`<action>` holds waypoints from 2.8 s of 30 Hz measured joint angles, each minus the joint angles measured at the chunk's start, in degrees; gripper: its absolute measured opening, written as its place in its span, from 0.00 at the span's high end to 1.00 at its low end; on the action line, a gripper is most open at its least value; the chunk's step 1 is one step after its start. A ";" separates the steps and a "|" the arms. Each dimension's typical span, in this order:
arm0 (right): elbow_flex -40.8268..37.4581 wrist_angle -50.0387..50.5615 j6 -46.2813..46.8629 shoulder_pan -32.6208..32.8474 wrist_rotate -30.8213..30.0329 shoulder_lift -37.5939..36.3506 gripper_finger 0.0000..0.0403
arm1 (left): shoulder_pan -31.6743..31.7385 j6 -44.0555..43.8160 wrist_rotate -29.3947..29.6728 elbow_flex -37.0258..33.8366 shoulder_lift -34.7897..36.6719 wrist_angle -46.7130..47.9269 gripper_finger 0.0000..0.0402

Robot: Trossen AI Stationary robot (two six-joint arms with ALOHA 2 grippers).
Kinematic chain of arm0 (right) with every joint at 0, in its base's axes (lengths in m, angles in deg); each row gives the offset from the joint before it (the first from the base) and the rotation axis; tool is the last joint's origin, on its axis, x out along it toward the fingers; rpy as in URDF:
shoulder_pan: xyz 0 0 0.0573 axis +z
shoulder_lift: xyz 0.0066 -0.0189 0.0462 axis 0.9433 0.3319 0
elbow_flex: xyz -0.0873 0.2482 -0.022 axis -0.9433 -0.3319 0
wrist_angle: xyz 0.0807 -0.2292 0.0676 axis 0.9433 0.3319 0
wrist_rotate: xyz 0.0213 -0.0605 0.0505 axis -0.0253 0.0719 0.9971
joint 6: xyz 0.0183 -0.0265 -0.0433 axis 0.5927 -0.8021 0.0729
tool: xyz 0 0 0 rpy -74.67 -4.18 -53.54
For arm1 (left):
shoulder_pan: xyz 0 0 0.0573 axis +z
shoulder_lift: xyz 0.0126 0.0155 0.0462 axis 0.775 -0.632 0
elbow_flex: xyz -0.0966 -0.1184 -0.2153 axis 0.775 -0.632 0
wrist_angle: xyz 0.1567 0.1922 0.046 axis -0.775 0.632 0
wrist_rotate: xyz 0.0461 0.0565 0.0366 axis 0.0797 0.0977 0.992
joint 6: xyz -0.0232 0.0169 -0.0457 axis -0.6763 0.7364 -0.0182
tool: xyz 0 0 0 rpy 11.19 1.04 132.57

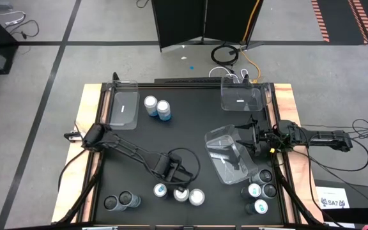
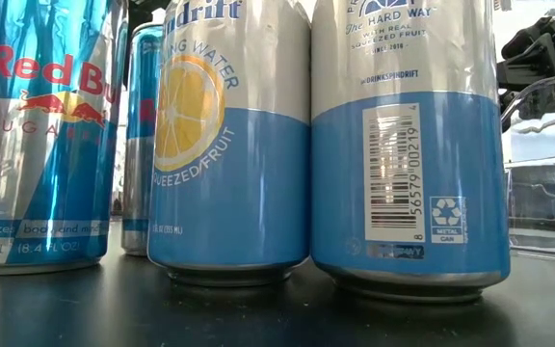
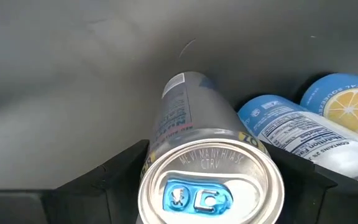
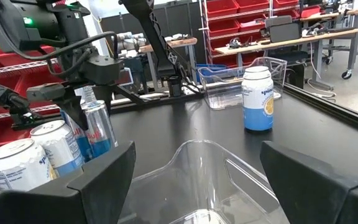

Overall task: Sort soda cans
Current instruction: Move the top right blue soda can to the bottom center

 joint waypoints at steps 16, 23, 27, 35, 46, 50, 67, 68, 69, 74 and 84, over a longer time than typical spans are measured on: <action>0.01 0.05 0.01 0.00 0.00 0.00 0.16 | 0.47 0.56 -1.12 0.00 0.09 -0.04 0.30; 0.00 0.07 0.01 -0.02 0.00 0.00 0.16 | 0.53 1.68 -0.94 0.00 0.09 0.50 0.30; 0.01 0.09 -0.02 -0.02 0.00 0.00 0.16 | 0.62 2.16 -0.90 0.02 0.09 0.57 0.30; 0.00 0.09 0.00 -0.02 0.00 0.00 0.16 | 0.57 4.63 -0.81 0.06 0.11 0.55 0.30; 0.00 0.10 0.00 -0.02 0.00 0.00 0.16 | 0.95 1.55 0.51 0.07 0.11 0.23 0.30; 0.01 0.11 -0.02 -0.02 0.00 0.00 0.16 | 0.93 1.50 0.50 0.07 0.17 0.13 0.30; 0.01 0.11 -0.01 0.00 0.00 0.00 0.16 | 0.91 0.22 0.46 0.11 0.20 3.07 0.30; 0.00 0.11 0.00 0.00 0.00 0.00 0.16 | 0.91 0.23 0.47 0.11 0.20 2.50 0.30; -0.01 0.11 0.00 -0.02 0.00 0.00 0.16 | 0.91 0.25 0.49 0.11 0.20 1.74 0.30; 0.01 0.11 -0.01 0.00 0.00 -0.02 0.16 | 0.91 0.46 0.54 0.11 0.20 3.02 0.30; 0.01 0.11 -0.02 0.00 0.00 -0.02 0.16 | 0.91 0.30 0.61 0.11 0.20 0.62 0.30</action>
